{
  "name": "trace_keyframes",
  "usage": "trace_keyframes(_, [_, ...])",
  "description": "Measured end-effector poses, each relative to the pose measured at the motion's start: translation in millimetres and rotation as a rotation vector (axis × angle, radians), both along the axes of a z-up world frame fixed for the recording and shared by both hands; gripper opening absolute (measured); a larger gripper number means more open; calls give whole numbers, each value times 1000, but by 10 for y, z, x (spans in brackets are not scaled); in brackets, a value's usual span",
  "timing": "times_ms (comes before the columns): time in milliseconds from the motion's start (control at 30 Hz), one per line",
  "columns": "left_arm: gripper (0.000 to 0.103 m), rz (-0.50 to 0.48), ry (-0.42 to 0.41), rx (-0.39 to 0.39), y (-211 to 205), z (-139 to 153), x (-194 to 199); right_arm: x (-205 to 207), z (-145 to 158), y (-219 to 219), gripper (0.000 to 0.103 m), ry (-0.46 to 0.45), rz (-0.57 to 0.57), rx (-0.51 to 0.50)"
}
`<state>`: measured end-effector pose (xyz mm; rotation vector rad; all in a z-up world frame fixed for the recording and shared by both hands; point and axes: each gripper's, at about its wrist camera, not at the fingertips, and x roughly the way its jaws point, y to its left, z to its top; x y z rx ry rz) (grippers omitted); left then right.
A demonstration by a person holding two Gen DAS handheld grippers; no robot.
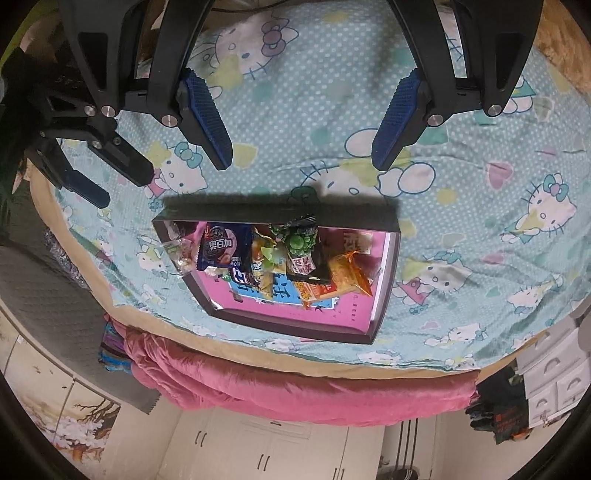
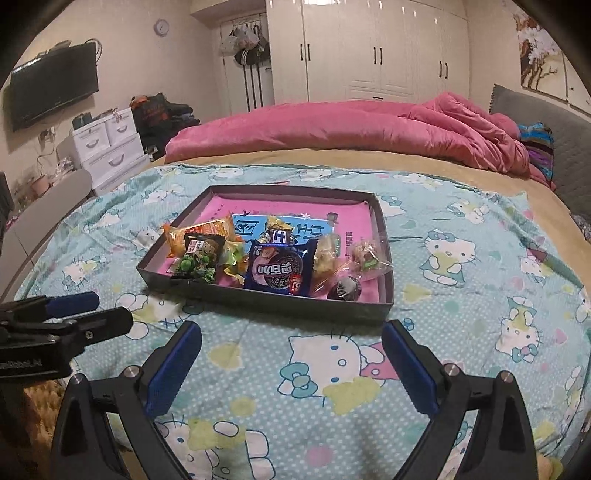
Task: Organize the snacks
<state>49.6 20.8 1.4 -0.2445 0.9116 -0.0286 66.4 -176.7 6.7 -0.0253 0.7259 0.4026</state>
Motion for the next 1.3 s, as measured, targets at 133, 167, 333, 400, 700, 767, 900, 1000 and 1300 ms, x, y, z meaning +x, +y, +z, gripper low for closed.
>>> trace_keyframes(133, [79,2,-2,7,-7,0,-10,-57,15,-47,99,5,-6,12])
trace_keyframes(167, [79,2,-1,7,-6,1,-7,-80,8,-51,99,11,-4,12])
trace_keyframes(333, [79,0,1,10,-18,-10,-13,-115,-10,-16,99,2,11,9])
trace_keyframes(400, [79,-1,1,9,-25,-11,-9,-113,-4,-14,99,-4,12,15])
trace_keyframes(700, [79,-1,0,11,-36,-11,-10,-81,-23,-30,99,1,4,17])
trace_keyframes(767, [79,-1,0,10,-36,-12,-8,-84,-23,-25,99,2,8,14])
trace_keyframes(900, [79,-1,2,11,-41,-9,-8,-86,-25,-24,99,0,9,13])
trace_keyframes(1000, [79,-2,9,12,-36,-21,-1,-87,-27,-19,99,2,9,14])
trace_keyframes(1300, [79,-1,3,17,-12,0,3,-87,-39,-5,99,1,17,11])
